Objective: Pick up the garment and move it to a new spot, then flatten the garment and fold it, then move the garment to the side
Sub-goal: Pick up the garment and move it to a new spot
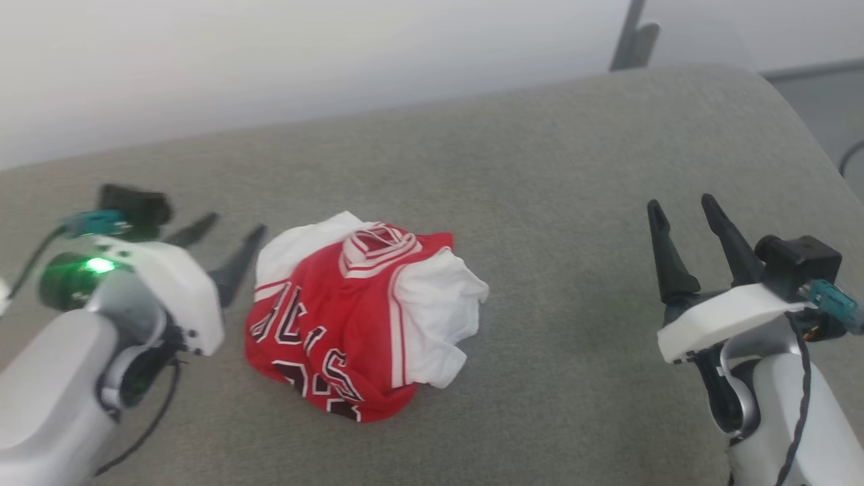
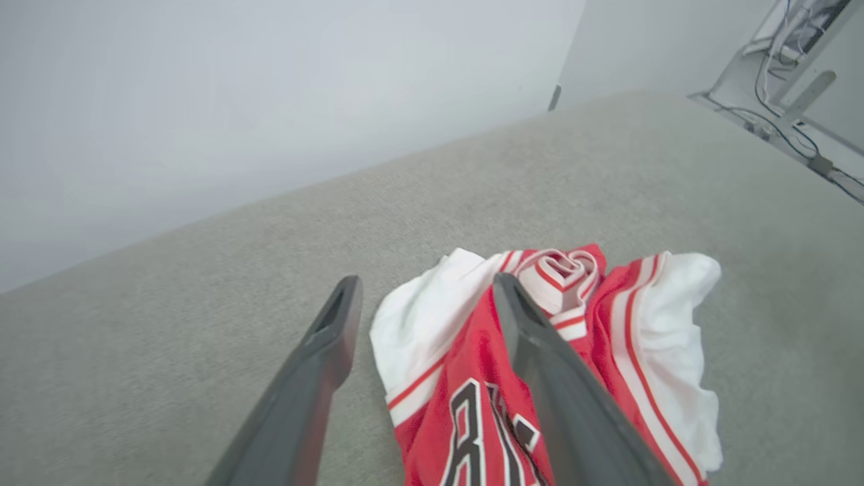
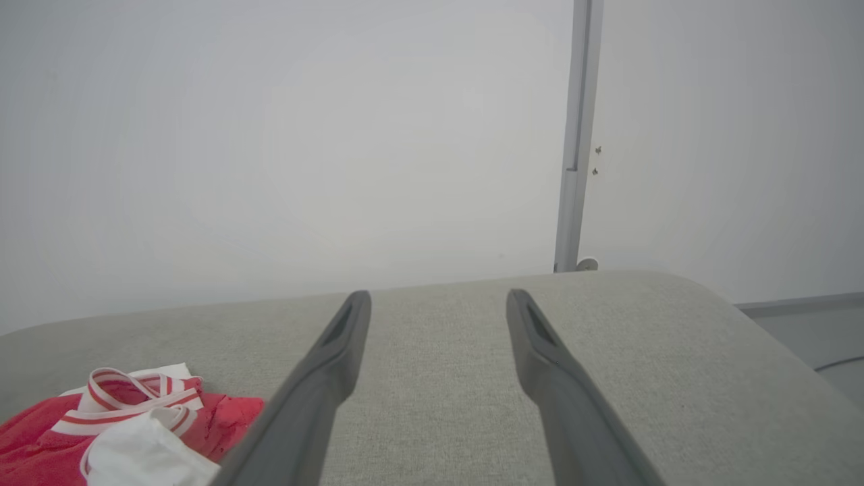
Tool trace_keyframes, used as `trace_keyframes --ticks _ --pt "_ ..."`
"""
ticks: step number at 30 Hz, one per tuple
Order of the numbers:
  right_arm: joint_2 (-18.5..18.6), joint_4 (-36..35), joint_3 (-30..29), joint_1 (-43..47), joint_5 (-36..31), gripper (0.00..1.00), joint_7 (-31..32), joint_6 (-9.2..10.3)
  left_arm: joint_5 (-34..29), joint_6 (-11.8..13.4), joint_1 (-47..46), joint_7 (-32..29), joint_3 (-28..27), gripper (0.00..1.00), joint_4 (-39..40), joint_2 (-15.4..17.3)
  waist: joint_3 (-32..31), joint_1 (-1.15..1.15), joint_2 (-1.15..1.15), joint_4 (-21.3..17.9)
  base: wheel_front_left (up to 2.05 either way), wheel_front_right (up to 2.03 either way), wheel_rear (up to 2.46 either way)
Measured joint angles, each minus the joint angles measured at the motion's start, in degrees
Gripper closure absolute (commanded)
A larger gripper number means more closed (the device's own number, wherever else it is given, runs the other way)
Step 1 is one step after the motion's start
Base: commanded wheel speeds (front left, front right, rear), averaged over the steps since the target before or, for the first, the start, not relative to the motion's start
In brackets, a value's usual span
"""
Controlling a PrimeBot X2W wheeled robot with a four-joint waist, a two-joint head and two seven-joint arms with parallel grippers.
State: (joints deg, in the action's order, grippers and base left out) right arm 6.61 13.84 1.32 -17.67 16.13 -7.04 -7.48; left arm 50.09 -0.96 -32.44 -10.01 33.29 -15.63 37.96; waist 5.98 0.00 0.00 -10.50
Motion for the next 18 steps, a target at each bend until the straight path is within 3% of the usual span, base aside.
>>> trace_keyframes --ticks 9,18 --pt "1.2 -0.6 -1.9 2.6 -0.1 0.0 1.0 -0.01 1.8 1.8 8.3 12.1 -6.8 0.0 1.4 4.0 -3.1 0.0 0.0 4.4 0.0 0.0 0.0" --pt "1.6 -2.1 -4.1 5.5 -0.5 0.0 1.6 0.0 4.1 3.7 19.4 23.4 -14.2 0.0 1.7 5.7 -5.3 0.0 0.0 8.8 0.0 0.0 0.0"
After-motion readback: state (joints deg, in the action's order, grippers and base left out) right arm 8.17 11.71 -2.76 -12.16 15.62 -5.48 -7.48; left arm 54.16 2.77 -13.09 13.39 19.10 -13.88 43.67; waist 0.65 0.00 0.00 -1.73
